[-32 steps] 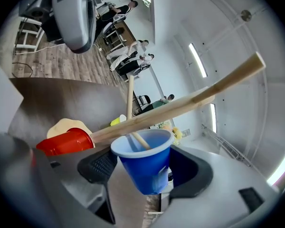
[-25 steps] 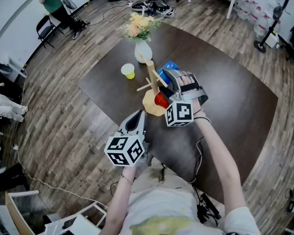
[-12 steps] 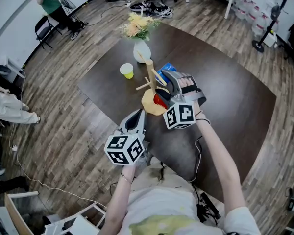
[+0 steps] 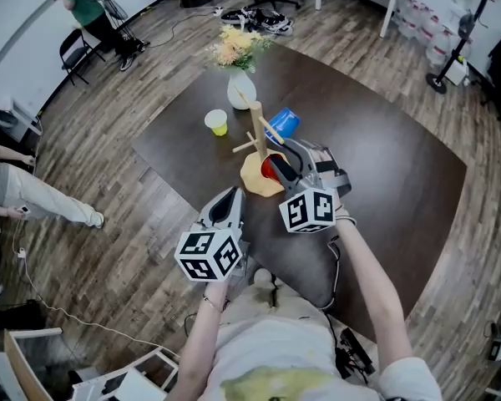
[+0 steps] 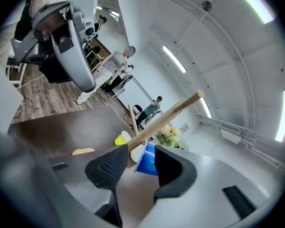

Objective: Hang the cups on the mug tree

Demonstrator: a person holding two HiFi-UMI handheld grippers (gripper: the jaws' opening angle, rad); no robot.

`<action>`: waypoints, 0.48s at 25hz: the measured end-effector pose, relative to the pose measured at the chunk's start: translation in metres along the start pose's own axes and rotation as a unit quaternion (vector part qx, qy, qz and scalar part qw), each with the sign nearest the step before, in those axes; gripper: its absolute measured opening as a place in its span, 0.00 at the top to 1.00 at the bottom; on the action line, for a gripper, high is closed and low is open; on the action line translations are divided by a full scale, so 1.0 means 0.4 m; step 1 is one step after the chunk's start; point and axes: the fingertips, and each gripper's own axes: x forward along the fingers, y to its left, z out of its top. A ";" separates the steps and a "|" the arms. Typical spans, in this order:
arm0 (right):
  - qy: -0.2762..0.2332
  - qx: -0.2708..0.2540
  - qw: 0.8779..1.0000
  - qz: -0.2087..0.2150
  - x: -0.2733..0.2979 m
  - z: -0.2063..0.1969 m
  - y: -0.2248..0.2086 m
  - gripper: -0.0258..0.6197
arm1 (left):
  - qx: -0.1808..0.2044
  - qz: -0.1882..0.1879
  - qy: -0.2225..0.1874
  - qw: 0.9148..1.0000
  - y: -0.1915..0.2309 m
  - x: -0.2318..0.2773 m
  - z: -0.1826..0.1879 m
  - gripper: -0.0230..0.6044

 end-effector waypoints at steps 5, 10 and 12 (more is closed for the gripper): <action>0.009 0.049 0.999 -0.004 -0.037 -0.003 0.020 0.85 | 0.003 0.009 -0.004 1.000 0.013 -0.025 -0.005 0.93; 0.002 0.105 0.994 0.007 -0.071 0.011 0.047 0.91 | 0.003 0.028 -0.010 1.000 0.033 -0.053 -0.008 0.93; 0.000 0.130 0.991 0.015 -0.079 0.019 0.061 0.92 | 0.004 0.036 -0.013 0.999 0.041 -0.064 -0.009 0.93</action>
